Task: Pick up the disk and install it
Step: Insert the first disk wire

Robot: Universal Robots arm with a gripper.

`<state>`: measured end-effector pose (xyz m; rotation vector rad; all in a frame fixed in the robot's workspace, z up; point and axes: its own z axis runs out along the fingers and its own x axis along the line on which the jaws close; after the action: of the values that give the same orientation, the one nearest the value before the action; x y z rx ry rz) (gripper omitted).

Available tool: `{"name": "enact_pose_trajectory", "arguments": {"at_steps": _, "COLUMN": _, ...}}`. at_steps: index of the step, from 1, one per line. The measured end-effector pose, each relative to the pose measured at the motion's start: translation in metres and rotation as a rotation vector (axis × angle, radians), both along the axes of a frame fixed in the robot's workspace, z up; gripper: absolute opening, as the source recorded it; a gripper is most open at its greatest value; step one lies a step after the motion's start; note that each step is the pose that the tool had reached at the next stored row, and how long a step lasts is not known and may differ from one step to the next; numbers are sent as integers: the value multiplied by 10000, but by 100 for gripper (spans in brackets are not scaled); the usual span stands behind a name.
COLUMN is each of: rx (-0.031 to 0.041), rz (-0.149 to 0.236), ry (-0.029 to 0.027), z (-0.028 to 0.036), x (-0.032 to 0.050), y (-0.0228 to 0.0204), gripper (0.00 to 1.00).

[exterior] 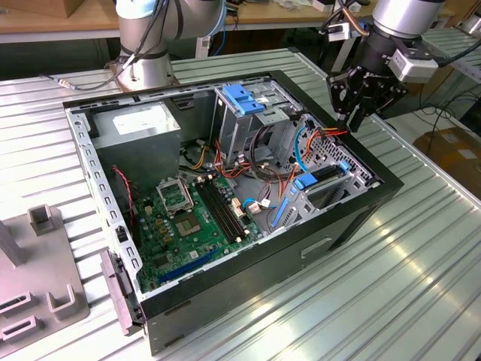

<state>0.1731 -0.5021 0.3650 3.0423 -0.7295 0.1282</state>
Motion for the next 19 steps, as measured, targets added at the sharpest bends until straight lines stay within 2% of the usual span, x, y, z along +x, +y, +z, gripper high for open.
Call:
{"name": "enact_pose_trajectory", "arguments": {"at_steps": 2, "rx": -11, "rz": -1, "ry": -2, "z": -1, "x": -1, "y": 0, "gripper": 20}}
{"name": "enact_pose_trajectory", "arguments": {"at_steps": 4, "rx": -68, "rz": -1, "ry": -2, "z": 2, "x": -1, "y": 0, "gripper": 20}}
{"name": "enact_pose_trajectory", "arguments": {"at_steps": 6, "rx": -170, "rz": -2, "ry": -2, "z": 16, "x": -1, "y": 0, "gripper": 17}}
{"name": "enact_pose_trajectory", "arguments": {"at_steps": 7, "rx": -185, "rz": -1, "ry": -2, "z": 31, "x": -1, "y": -1, "gripper": 17}}
{"name": "enact_pose_trajectory", "arguments": {"at_steps": 10, "rx": -182, "rz": -74, "ry": 0, "z": 44, "x": -8, "y": -1, "gripper": 17}}
{"name": "enact_pose_trajectory", "arguments": {"at_steps": 13, "rx": -185, "rz": -378, "ry": 2, "z": 45, "x": -19, "y": 0, "gripper": 17}}
{"name": "enact_pose_trajectory", "arguments": {"at_steps": 19, "rx": -185, "rz": -454, "ry": 3, "z": 44, "x": -107, "y": 0, "gripper": 17}}
